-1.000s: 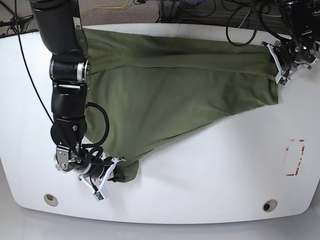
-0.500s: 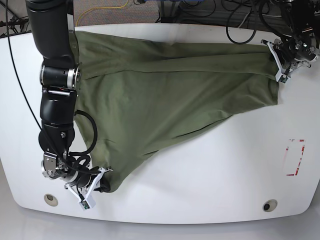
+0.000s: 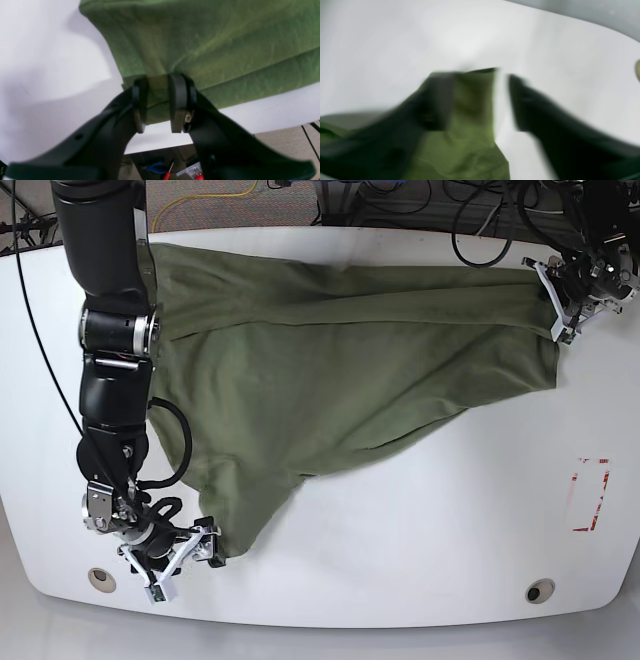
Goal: Fold the T-shirt properly
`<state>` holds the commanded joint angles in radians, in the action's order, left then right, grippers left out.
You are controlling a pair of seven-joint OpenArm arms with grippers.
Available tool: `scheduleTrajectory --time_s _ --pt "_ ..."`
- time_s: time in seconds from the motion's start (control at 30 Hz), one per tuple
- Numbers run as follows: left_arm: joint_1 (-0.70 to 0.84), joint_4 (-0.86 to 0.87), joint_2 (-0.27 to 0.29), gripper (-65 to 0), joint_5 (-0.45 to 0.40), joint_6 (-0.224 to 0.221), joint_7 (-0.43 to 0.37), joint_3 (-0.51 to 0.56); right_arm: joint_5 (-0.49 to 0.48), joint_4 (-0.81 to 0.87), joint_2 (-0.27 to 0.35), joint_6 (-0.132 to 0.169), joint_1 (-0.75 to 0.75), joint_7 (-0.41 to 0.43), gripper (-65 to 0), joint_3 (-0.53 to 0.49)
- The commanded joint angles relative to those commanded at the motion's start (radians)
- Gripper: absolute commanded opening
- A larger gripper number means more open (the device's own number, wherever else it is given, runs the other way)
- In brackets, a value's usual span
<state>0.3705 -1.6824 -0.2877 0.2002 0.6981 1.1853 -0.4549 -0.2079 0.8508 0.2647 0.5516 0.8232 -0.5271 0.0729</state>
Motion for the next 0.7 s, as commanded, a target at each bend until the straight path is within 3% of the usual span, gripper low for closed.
scheduleTrajectory --time_s 0.2,0.4,0.7 --pt "-0.002 -0.002 -0.002 -51.2 0.000 0.000 0.000 0.000 0.000 0.081 0.012 0.015 -0.031 -0.138 0.0 0.048" --pt "-0.003 -0.002 0.000 -51.2 0.000 0.000 0.000 0.000 0.000 0.298 0.011 0.072 -0.173 -0.255 0.0 0.123" --pt "-0.031 -0.003 0.000 -51.2 0.005 0.000 0.002 0.002 -0.002 0.374 0.011 0.080 -0.328 -0.301 0.0 0.195"
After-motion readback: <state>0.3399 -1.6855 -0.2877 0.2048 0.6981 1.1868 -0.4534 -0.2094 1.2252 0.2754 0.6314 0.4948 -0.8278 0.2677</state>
